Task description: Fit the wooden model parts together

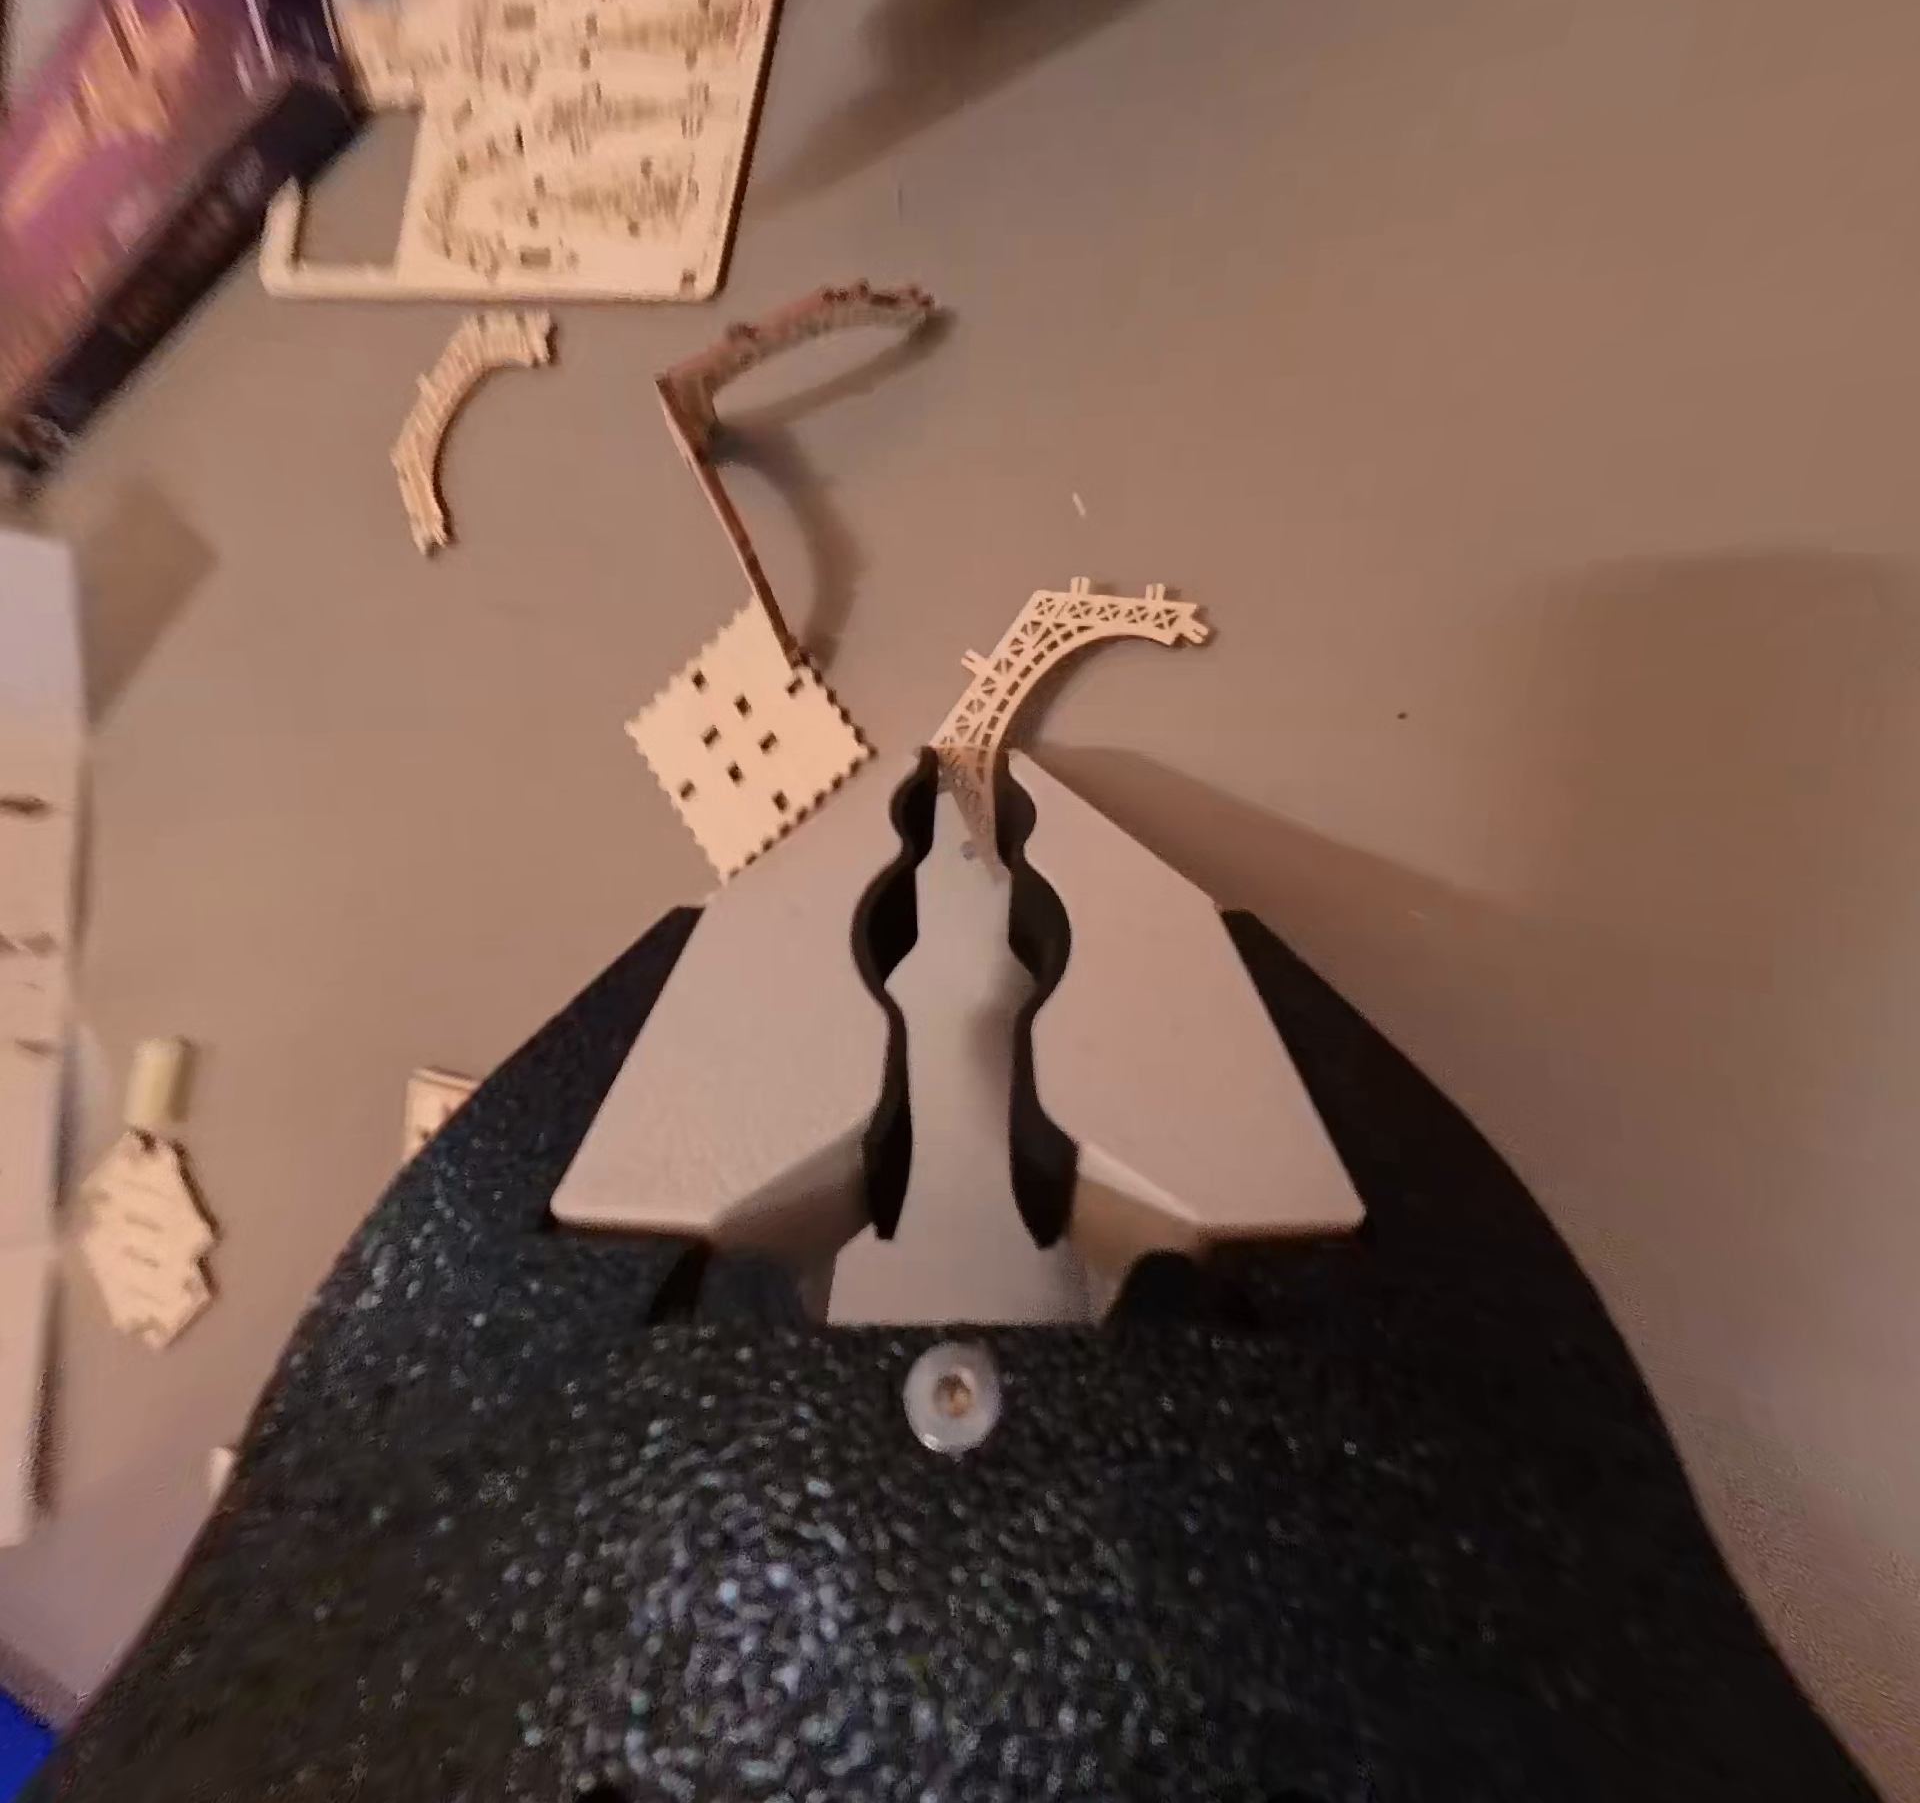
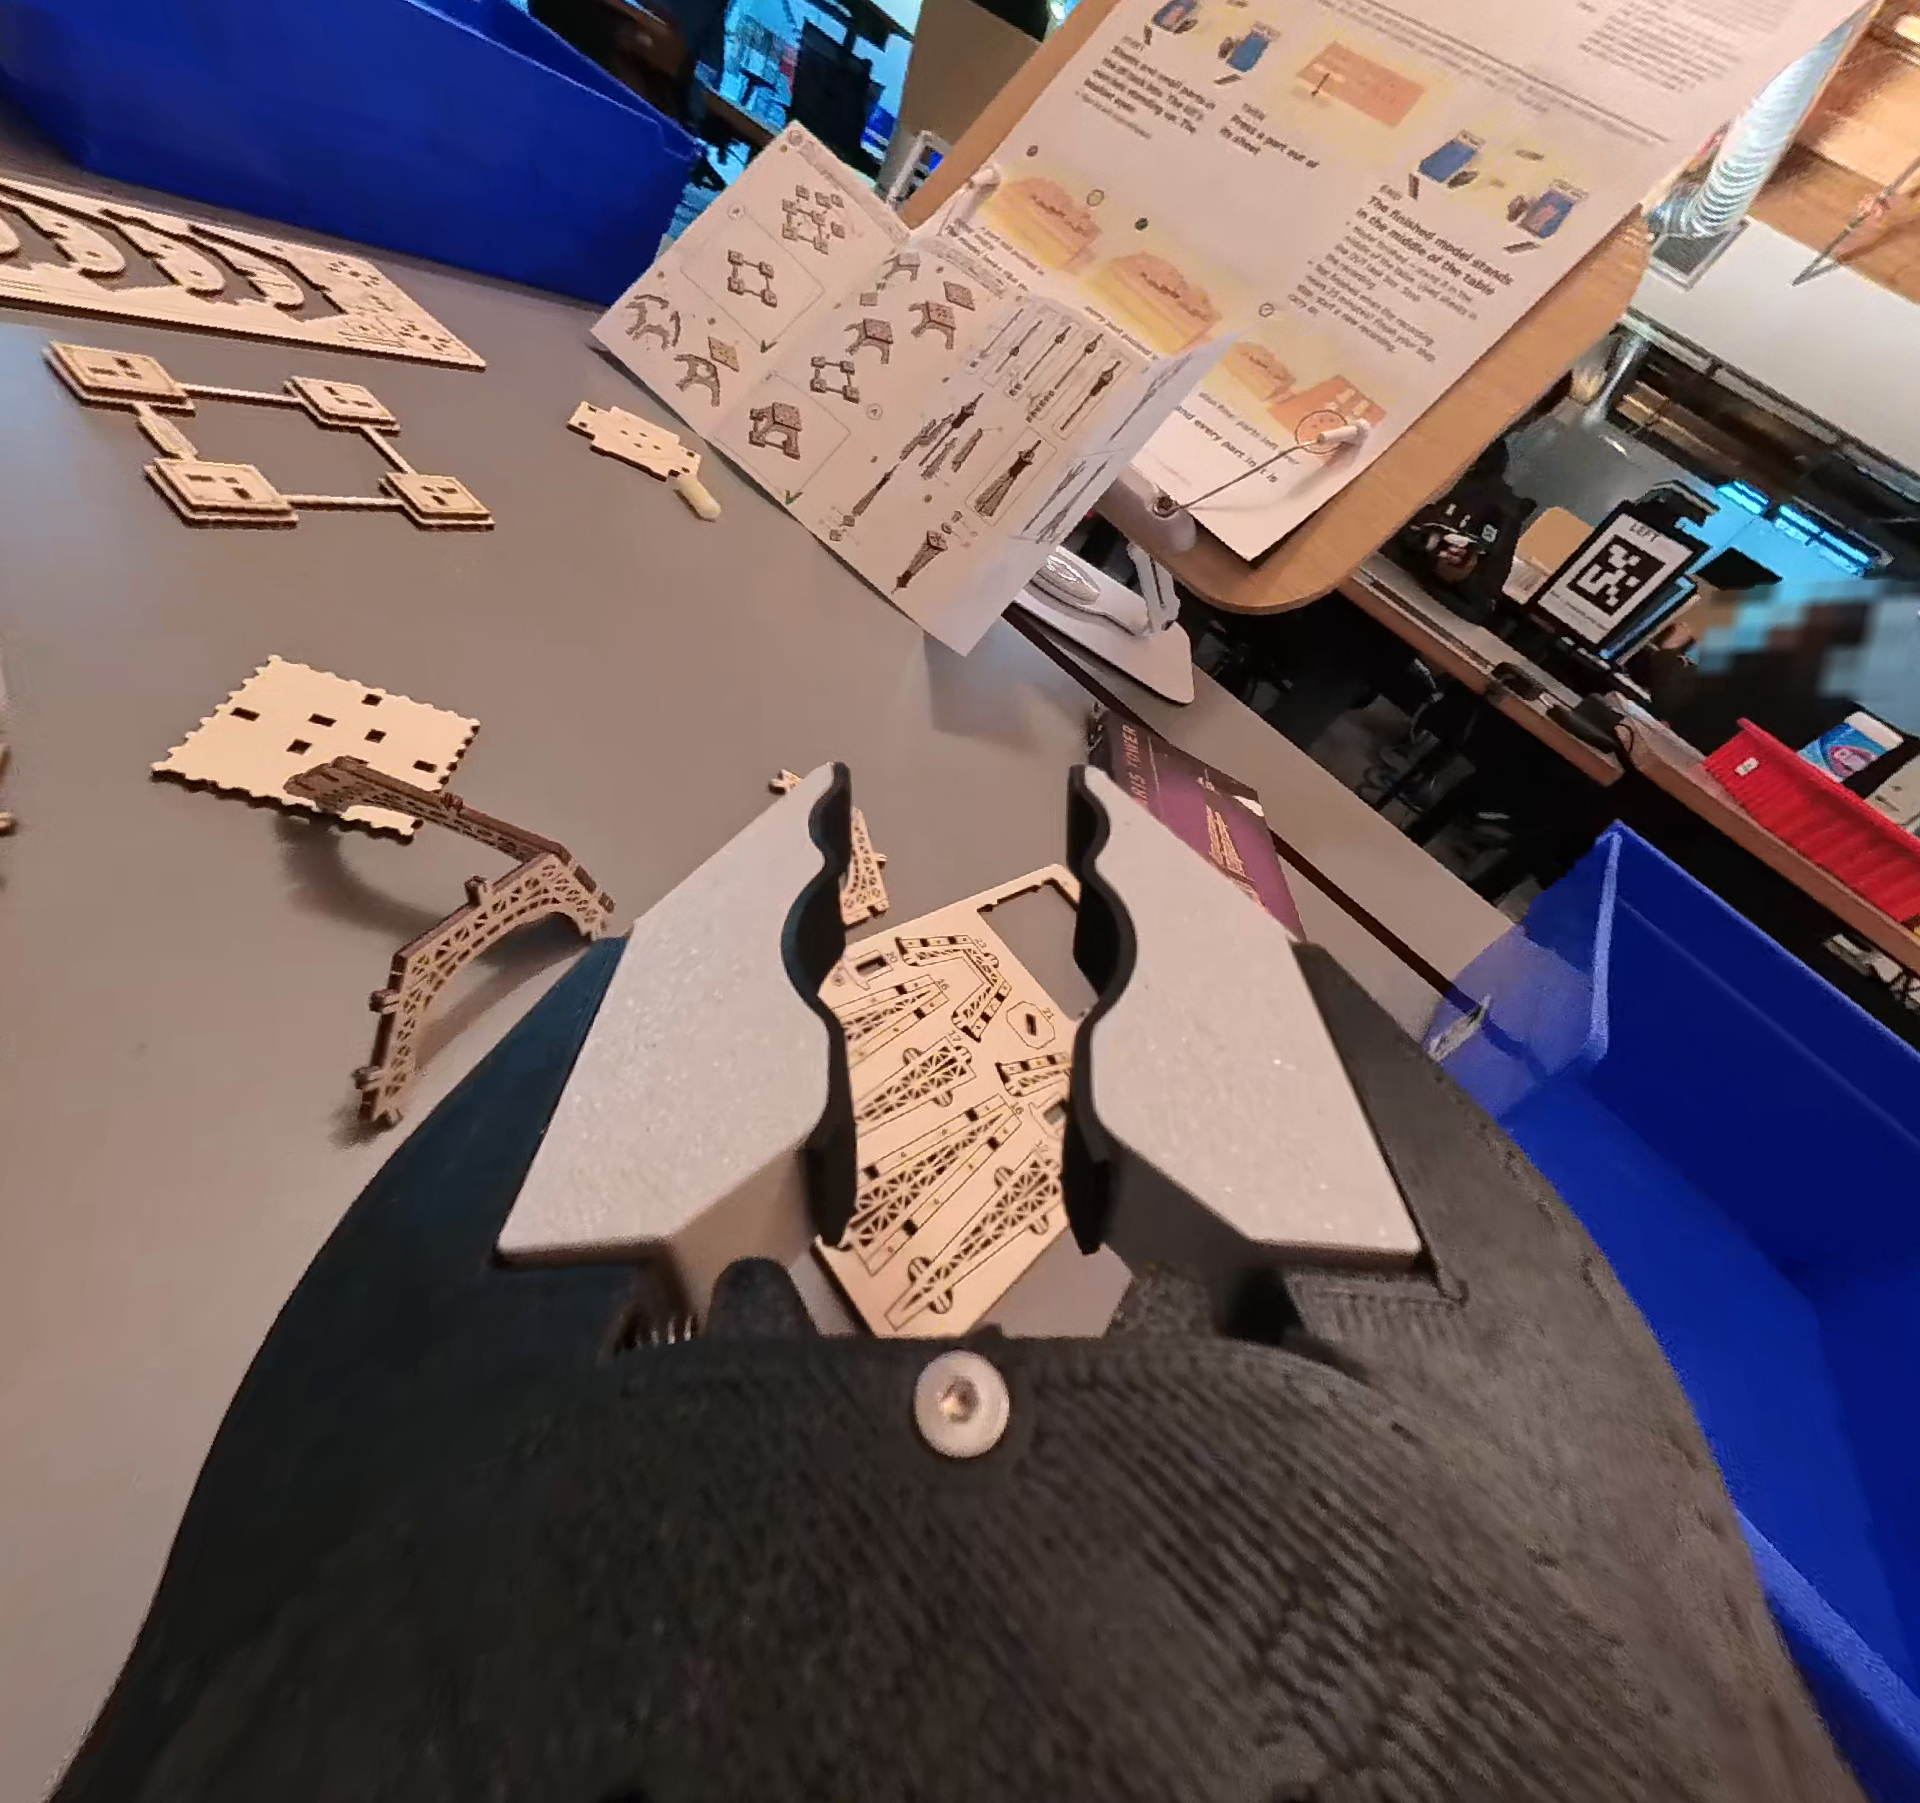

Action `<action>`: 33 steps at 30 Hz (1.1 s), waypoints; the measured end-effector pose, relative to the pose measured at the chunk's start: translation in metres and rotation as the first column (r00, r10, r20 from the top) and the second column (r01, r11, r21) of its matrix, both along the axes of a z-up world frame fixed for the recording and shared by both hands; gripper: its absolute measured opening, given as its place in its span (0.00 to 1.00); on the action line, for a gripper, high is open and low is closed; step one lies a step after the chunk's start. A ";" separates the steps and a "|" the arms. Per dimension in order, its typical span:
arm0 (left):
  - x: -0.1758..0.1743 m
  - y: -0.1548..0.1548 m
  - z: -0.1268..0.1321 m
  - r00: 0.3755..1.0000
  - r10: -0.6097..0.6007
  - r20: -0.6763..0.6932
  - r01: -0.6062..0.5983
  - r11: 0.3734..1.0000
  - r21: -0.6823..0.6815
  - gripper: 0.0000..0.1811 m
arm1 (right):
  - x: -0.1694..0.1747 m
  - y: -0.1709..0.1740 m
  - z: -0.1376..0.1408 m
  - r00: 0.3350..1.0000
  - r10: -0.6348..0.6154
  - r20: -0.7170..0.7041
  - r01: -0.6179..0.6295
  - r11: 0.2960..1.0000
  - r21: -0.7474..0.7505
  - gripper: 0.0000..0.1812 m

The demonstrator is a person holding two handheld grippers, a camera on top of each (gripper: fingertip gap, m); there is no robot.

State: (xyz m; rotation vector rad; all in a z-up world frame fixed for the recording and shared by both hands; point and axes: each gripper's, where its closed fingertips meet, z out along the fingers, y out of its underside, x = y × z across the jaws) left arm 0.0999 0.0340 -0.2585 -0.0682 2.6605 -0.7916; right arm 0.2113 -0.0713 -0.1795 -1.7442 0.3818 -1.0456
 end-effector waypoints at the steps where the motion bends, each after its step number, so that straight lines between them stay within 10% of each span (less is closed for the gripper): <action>1: 0.000 -0.003 0.004 0.998 -0.050 0.041 0.051 0.999 -0.017 0.04 | -0.001 0.002 0.000 1.000 0.008 0.004 -0.008 1.000 -0.003 0.22; 7: 0.007 -0.018 0.038 0.901 -0.236 0.364 0.307 0.940 -0.150 0.04 | -0.020 0.026 -0.008 0.986 0.161 -0.041 -0.163 0.985 -0.056 0.22; 14: 0.020 -0.019 0.043 0.796 -0.273 0.540 0.388 0.915 -0.111 0.04 | -0.076 0.056 -0.023 0.854 0.299 -0.426 -0.344 0.938 -0.033 0.30; 22: 0.028 -0.023 0.031 0.651 -0.355 0.671 0.430 0.901 0.059 0.04 | -0.092 0.079 -0.030 0.926 0.085 -0.367 -0.109 0.993 -0.045 0.31; 33: 0.017 -0.042 0.039 0.693 -0.325 0.643 0.492 0.865 -0.093 0.04 | -0.091 0.061 -0.056 0.969 -0.202 -0.139 0.148 0.933 -0.328 0.14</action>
